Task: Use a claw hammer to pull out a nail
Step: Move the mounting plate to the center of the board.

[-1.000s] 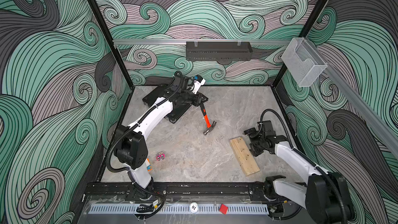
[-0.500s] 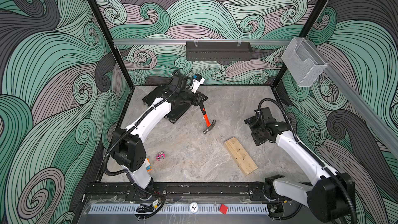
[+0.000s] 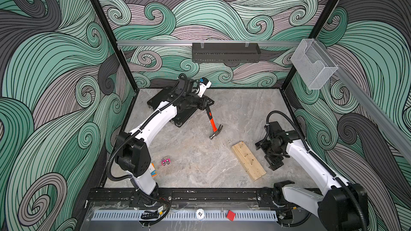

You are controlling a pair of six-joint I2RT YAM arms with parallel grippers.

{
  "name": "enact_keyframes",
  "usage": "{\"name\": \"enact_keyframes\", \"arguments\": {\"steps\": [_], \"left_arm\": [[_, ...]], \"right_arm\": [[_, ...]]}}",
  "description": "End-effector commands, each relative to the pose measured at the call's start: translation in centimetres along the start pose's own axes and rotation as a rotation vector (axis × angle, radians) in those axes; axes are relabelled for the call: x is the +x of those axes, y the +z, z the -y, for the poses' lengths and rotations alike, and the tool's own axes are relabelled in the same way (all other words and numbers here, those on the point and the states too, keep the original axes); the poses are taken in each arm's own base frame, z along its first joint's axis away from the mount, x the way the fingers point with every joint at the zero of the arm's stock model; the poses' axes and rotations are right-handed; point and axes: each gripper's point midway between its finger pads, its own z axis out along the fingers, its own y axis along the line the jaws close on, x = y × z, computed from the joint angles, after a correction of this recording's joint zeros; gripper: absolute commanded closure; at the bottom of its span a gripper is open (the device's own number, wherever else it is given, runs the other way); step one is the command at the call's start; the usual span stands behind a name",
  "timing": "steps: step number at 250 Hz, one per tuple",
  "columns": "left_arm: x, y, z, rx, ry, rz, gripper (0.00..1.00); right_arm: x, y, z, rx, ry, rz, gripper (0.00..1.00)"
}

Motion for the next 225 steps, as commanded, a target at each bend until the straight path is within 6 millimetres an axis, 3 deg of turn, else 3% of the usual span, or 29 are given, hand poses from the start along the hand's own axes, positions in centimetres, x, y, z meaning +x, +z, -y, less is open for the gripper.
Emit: {"name": "enact_keyframes", "arguments": {"steps": [1, 78, 129, 176, 225], "left_arm": [[-2.9, -1.8, 2.3, 0.056, 0.051, 0.098, 1.00], [-2.9, -1.9, 2.5, 0.067, 0.058, 0.102, 1.00], [-2.9, -2.0, 2.5, 0.065, 0.062, 0.102, 1.00], [-3.0, -2.4, 2.4, 0.040, 0.069, 0.100, 1.00], [-2.8, -3.9, 1.3, -0.076, 0.060, 0.102, 1.00]], "right_arm": [[2.0, 0.3, 2.8, 0.070, 0.090, -0.090, 0.00], [2.8, 2.6, 2.6, 0.014, 0.210, -0.130, 0.00], [2.3, 4.1, 0.6, -0.069, 0.220, -0.091, 0.00], [2.7, 5.5, -2.7, -0.185, 0.250, -0.083, 0.00], [3.3, 5.3, -8.9, -0.320, 0.203, -0.066, 0.00]]}}
